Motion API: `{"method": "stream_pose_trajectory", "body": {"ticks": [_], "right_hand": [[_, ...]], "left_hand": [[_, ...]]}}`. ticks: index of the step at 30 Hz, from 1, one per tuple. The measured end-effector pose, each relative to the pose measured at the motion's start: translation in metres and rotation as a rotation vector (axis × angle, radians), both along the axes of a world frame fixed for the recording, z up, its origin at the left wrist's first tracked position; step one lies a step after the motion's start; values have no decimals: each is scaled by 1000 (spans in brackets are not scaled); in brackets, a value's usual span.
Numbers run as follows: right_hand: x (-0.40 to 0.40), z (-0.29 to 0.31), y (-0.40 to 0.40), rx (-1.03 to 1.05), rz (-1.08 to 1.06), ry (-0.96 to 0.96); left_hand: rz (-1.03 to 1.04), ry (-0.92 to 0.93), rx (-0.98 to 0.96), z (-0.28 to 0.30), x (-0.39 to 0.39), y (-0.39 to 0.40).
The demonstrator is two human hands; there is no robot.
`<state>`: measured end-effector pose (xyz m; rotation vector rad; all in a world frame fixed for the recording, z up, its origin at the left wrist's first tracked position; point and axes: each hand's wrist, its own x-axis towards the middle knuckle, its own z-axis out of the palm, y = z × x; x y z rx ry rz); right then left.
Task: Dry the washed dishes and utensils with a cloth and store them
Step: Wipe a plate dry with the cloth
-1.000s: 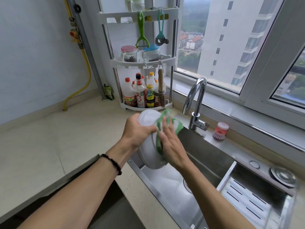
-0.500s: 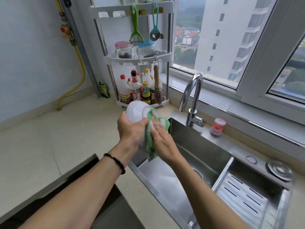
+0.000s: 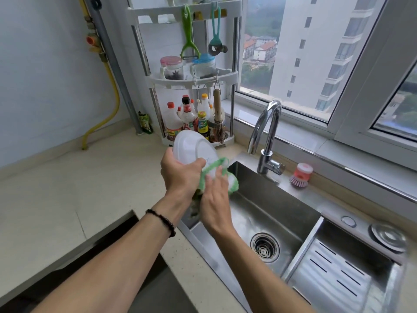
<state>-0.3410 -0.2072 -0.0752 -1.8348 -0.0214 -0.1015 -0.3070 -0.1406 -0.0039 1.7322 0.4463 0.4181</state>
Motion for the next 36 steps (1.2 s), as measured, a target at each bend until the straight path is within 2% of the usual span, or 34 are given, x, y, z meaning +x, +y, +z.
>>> {"method": "stream_pose_trajectory", "body": {"ticks": [3, 5, 7, 9, 11, 12, 15, 16, 17, 21, 23, 25, 28, 29, 32, 34, 36], "right_hand": [[41, -8, -16, 121, -207, 249], [66, -4, -28, 113, -278, 362], [68, 0, -27, 22, -278, 251], [50, 11, -19, -130, -151, 0], [37, 8, -12, -155, 6, -151], [39, 1, -14, -123, 16, -144], [58, -5, -25, 152, -150, 154], [62, -2, -29, 166, -164, 220], [63, 2, -29, 149, -156, 213], [51, 30, -3, -26, 90, -216], [45, 30, 14, -107, 182, -322], [44, 26, 22, -13, 205, -270], [40, 23, 29, 99, 216, -50], [30, 26, 40, 45, 279, -63], [-5, 28, 84, -180, 491, -270], [-17, 25, 107, -134, 481, -275], [-21, 23, 127, -49, 420, -160]], "left_hand": [[-112, 2, -4, -1, -7, 4], [-206, 18, 9, -3, -12, 8], [-231, 17, 2, 0, -13, 14], [-209, 2, -13, 3, -11, 19], [-232, 15, 28, 8, -12, 26], [-267, 28, 51, 10, -14, 29], [-381, 67, 106, 14, -24, 38], [-408, 74, 122, 15, -26, 41], [-421, 75, 136, 14, -29, 44], [-422, 75, 180, 12, -35, 61], [-439, 82, 211, 11, -41, 72], [-463, 83, 248, 13, -49, 88], [-451, 104, 282, 14, -62, 112], [-430, 107, 285, 12, -68, 123], [-415, 106, 300, 5, -88, 154], [-421, 117, 329, 3, -106, 179], [-427, 120, 366, 0, -123, 204]]}}
